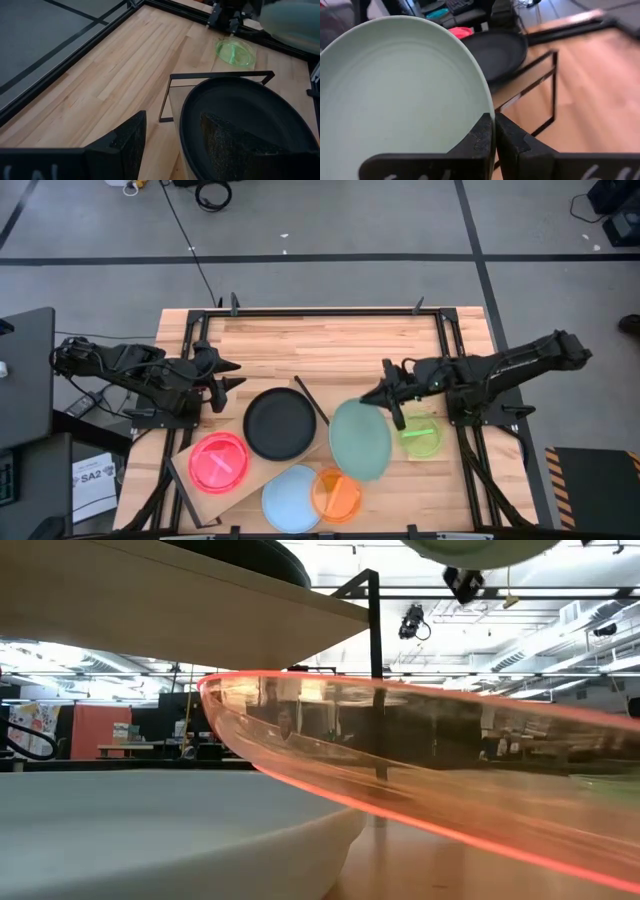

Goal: Place and stack plates onto a shelf
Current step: Stack the blue plate on top of the black plate on the shelf

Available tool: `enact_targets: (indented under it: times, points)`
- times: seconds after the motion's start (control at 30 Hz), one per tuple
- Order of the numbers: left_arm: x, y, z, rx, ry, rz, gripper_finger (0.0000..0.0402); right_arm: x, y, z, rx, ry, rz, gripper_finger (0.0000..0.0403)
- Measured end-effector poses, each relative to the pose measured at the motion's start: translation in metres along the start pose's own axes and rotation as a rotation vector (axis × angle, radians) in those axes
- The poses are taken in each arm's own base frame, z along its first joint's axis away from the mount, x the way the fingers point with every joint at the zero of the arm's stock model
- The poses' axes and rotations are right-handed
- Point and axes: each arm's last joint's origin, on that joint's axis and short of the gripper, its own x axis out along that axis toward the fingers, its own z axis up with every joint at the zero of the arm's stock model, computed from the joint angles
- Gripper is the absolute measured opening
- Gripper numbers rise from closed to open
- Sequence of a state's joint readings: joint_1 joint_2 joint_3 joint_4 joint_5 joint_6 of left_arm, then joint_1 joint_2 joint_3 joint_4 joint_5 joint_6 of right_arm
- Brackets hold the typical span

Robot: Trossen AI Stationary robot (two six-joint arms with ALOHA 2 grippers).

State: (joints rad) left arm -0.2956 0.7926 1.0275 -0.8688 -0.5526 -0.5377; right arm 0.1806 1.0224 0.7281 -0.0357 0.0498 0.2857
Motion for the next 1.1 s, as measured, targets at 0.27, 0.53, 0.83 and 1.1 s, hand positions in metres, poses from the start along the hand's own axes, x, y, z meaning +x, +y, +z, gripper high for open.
enact_targets:
  times: [0.27,0.53,0.83,1.1]
  points:
    - [0.0,0.0,0.0,0.0,0.0,0.0,0.0192,0.016,-0.006,0.06,-0.137,0.005,-0.089,0.0019]
    - [0.0,0.0,0.0,0.001,0.0,0.0,0.0192,0.055,-0.024,0.111,-0.14,-0.033,-0.108,0.0019]
    - [0.0,0.0,0.0,0.001,0.0,0.0,0.0192,0.116,-0.047,0.127,-0.119,0.011,-0.15,0.002]
    - [0.0,0.0,0.0,0.001,0.001,0.001,0.0192,0.156,-0.055,0.109,-0.087,0.102,-0.079,0.002]
